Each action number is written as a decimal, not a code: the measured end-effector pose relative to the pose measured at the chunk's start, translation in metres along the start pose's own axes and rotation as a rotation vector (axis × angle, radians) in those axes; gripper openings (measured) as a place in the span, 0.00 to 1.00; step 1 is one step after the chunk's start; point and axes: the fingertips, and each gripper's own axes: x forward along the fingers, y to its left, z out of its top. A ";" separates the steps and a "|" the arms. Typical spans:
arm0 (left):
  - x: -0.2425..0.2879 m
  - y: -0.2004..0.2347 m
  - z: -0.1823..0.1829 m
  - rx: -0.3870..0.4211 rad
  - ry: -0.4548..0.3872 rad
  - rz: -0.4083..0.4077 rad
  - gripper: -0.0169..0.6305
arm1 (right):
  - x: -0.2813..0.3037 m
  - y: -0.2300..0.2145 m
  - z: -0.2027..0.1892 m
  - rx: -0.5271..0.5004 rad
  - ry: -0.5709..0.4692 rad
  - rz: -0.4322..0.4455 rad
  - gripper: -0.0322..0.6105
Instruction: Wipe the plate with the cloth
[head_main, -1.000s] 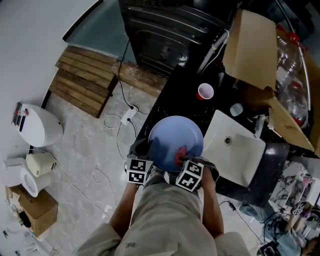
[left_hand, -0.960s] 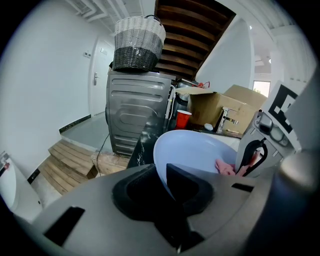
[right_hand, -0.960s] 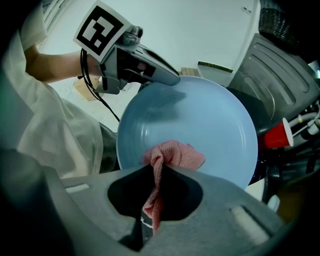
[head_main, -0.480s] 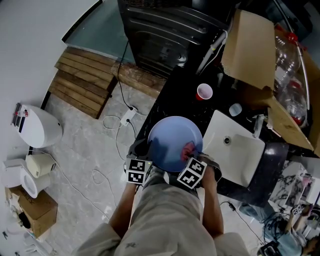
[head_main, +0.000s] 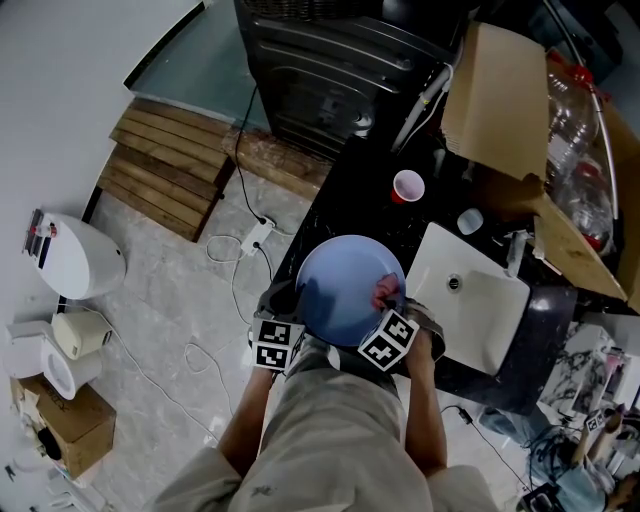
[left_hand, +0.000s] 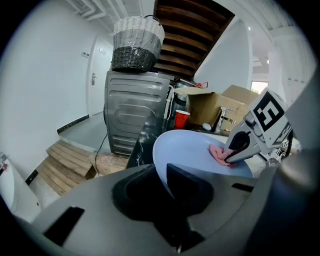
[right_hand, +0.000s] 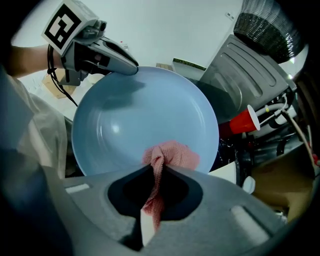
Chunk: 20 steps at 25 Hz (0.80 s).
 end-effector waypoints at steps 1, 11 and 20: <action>0.000 0.000 -0.001 0.000 0.001 -0.002 0.14 | 0.001 -0.003 0.000 0.007 -0.001 -0.013 0.09; 0.000 -0.001 -0.001 -0.001 0.006 -0.027 0.14 | 0.008 -0.034 0.008 0.061 -0.029 -0.130 0.09; 0.000 -0.002 0.001 -0.003 0.000 -0.047 0.15 | 0.010 -0.052 0.017 0.085 -0.052 -0.194 0.09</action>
